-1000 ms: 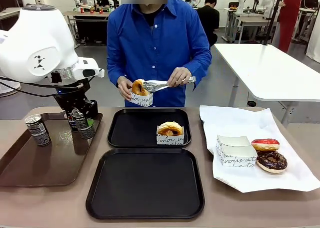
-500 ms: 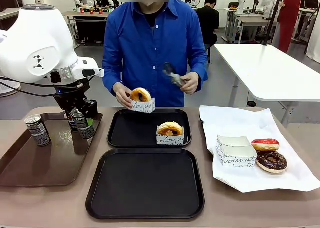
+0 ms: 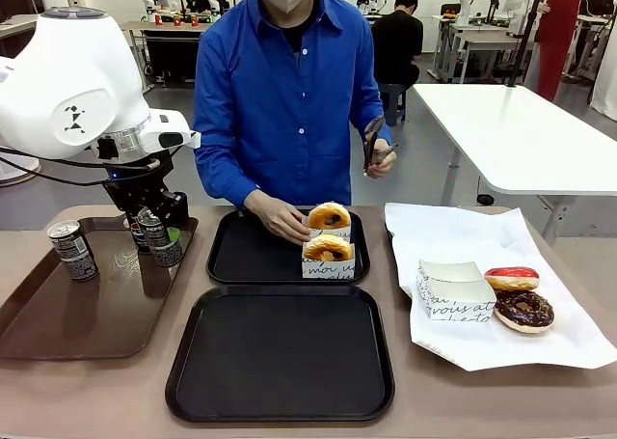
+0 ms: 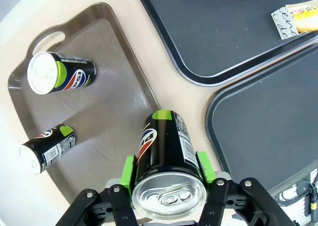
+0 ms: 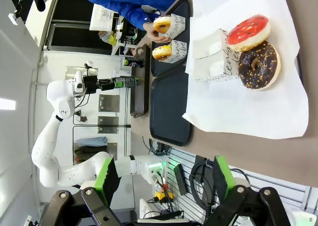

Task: Set up donuts and drinks on trays.
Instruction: Pick up one Pepsi coke and place it on the Flat Tray.

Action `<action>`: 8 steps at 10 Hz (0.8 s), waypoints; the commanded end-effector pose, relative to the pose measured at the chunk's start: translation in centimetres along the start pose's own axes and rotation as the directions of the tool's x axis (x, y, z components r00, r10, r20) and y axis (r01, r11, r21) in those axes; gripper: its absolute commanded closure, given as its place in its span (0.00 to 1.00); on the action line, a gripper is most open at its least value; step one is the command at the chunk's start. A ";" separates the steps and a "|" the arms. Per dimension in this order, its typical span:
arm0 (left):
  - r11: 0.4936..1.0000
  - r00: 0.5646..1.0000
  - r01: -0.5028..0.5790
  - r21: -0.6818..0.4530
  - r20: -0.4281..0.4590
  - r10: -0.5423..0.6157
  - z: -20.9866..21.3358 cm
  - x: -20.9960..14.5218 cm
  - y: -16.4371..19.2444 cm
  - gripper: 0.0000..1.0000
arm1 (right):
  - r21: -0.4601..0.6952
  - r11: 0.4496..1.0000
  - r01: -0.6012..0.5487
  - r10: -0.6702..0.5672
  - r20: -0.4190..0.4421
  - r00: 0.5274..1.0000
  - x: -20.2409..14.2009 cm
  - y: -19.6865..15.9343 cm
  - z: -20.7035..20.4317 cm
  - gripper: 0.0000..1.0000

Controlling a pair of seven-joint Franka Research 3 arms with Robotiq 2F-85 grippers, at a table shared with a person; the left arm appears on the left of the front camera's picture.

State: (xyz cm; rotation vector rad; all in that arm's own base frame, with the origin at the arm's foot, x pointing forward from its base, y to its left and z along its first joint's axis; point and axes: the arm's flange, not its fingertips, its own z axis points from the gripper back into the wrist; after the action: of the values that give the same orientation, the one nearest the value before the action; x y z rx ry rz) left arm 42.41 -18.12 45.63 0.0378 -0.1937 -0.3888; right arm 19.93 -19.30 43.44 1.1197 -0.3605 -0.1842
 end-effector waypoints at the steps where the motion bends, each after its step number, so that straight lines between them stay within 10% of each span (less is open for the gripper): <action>1: 1.000 1.000 -0.012 0.005 0.005 0.012 0.6 -0.2 0.2 0.42 | 0.017 1.000 -0.012 0.012 0.006 1.000 0.1 0.1 0.0 0.00; 8: 0.997 0.995 0.072 0.007 0.066 -0.073 0.3 8.6 -3.8 0.42 | 0.017 1.000 -0.012 0.012 0.006 1.000 0.1 0.1 0.0 0.00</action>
State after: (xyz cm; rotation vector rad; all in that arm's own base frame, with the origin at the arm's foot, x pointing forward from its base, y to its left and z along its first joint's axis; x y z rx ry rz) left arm 46.78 -23.15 47.51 0.0134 -0.2456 -0.4585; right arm 19.92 -19.31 43.44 1.1196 -0.3608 -0.1845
